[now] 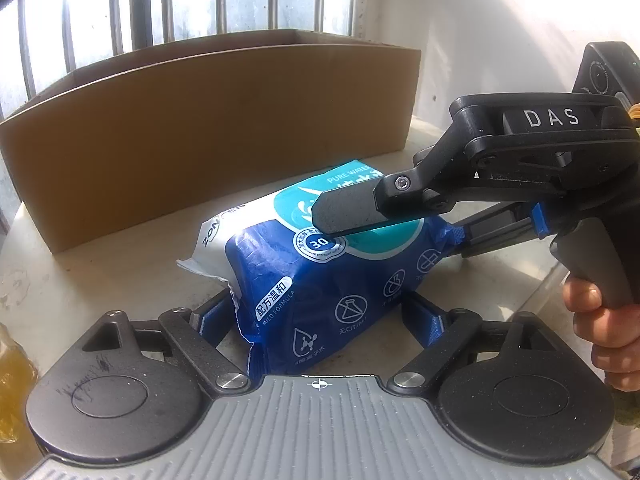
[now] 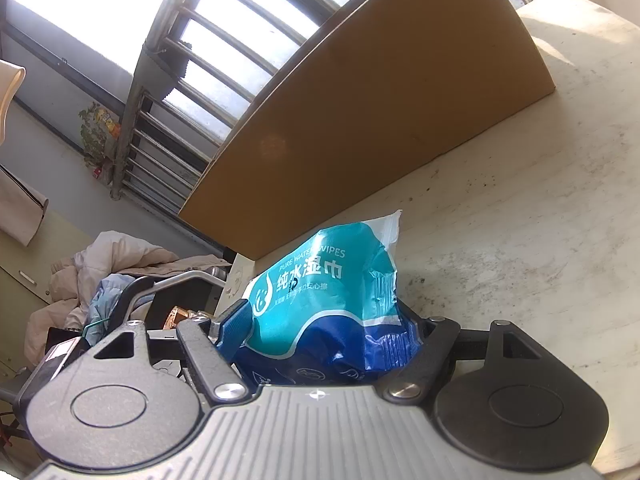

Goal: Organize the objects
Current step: 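Hold the wet-wipes pack in the right gripper above the table, then carry the wipes pack into the cardboard box and open the right gripper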

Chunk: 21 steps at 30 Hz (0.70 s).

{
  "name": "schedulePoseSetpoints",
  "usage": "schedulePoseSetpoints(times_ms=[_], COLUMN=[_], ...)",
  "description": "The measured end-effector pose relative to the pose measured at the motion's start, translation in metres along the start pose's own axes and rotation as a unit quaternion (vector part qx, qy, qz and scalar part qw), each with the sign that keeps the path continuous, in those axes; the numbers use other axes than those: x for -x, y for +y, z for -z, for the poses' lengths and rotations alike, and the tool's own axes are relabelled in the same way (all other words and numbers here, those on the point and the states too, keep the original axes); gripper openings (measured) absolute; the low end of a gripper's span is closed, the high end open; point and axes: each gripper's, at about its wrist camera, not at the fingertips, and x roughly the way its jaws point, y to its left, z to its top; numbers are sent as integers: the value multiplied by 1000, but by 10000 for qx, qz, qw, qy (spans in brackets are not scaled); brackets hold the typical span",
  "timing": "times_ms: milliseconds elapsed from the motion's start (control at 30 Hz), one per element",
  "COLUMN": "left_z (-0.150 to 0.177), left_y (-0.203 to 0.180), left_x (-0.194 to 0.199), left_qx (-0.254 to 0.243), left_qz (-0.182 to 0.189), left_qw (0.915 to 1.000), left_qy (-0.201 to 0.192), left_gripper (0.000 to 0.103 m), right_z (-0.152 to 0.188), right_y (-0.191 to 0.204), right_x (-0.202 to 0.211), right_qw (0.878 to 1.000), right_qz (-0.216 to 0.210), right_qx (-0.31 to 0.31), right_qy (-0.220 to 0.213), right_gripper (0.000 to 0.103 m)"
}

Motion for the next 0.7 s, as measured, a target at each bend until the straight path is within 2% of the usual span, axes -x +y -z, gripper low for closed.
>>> schedulePoseSetpoints(times_ms=[300,700], left_z=[-4,-9], left_y=[0,-4], left_x=[1,19], left_qx=[29,17], left_qz=[-24,-88], left_qw=[10000,9998], left_qy=[23,-153], left_gripper=[88,88], right_z=[-1,-4], right_y=[1,13], right_x=[0,9], right_qw=[10000,9997], right_qz=[4,-68], right_qx=[6,162], right_qy=[-19,-148], right_gripper=[76,76])
